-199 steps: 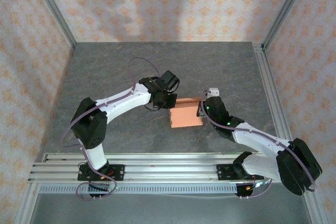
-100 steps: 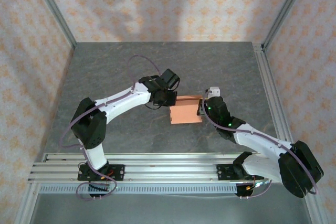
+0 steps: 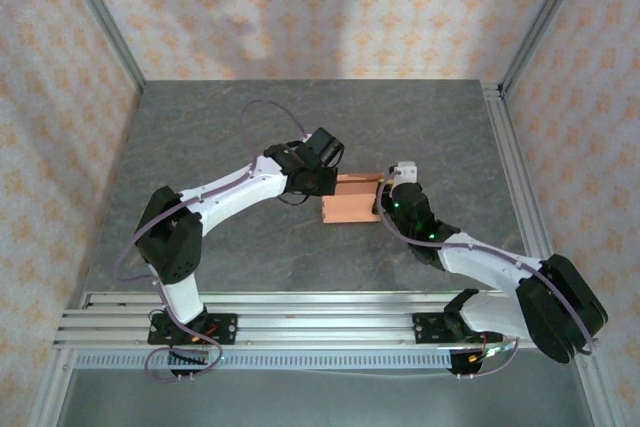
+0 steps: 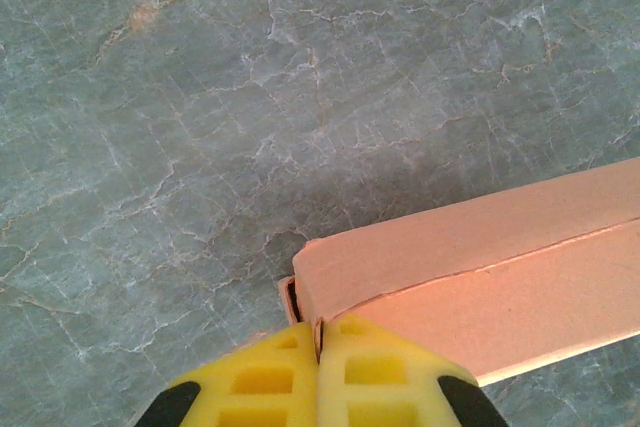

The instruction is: Fold the paper box

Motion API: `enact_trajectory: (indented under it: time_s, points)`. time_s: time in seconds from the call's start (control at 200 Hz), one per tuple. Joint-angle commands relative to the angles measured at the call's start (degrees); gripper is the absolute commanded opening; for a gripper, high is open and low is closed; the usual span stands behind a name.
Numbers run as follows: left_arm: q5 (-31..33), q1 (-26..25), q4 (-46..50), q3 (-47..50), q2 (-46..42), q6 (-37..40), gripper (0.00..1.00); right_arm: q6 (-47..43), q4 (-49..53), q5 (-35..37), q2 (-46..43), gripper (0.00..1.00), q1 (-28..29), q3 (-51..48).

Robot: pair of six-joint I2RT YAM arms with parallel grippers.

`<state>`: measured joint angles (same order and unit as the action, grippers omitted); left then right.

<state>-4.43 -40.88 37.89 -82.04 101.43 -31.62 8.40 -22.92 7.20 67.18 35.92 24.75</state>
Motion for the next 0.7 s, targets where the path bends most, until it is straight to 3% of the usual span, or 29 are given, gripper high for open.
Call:
enact_trajectory:
  time_s: [0.0, 0.285, 0.696]
  points:
    - [0.37, -0.71, -6.29, 0.01, -1.23, -0.22, 0.0, -0.77, -7.32, -2.12, 0.39, 0.0, 0.55, -1.98]
    - [3.83, -1.74, -12.58, 8.02, -5.38, -3.88, 0.0, -1.4, -12.36, -1.82, 0.1, 0.0, 0.85, -6.93]
    - [7.72, -3.93, -12.43, 7.89, -6.84, -3.97, 0.0, -2.53, -14.46, -0.17, -0.29, 0.0, 2.49, -8.21]
